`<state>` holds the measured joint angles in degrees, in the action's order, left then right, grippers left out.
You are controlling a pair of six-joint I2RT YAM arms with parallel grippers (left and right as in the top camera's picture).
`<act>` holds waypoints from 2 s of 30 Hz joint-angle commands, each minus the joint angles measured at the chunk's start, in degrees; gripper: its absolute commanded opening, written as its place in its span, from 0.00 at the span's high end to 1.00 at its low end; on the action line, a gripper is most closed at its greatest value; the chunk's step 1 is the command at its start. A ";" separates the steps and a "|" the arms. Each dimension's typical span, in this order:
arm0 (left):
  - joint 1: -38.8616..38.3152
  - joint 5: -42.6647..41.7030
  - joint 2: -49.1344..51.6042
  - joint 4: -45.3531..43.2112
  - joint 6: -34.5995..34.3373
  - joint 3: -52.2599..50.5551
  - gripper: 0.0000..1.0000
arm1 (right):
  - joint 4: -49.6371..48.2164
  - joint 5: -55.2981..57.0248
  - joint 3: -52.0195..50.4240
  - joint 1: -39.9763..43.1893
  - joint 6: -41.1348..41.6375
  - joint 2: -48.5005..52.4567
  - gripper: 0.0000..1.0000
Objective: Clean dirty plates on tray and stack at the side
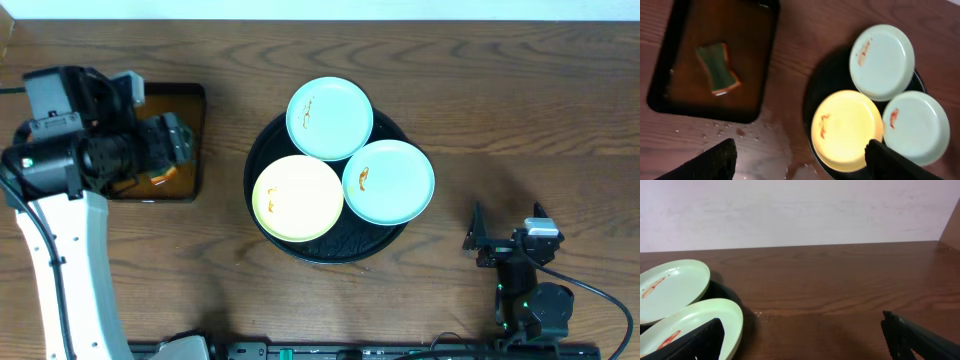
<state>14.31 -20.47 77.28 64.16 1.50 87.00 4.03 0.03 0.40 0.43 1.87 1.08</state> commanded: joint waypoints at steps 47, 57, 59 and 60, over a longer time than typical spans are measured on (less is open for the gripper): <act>5.14 18.56 43.93 -20.92 -5.97 1.01 0.48 | 0.24 0.55 -0.09 0.31 -0.66 -0.15 0.01; 5.14 18.56 44.00 -21.38 -4.94 -0.17 0.56 | 0.24 0.55 -0.09 0.28 -0.66 -0.15 0.01; 5.14 18.56 44.00 -21.07 -4.94 -0.17 0.56 | 0.24 0.55 -0.09 0.31 -0.66 -0.15 0.01; 5.14 18.56 44.00 -20.87 -4.94 -0.17 0.56 | 0.24 0.55 -0.09 0.31 -0.66 -0.15 0.01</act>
<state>19.29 -2.59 120.55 42.85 -4.25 87.46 4.03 0.03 0.40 0.43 1.87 1.08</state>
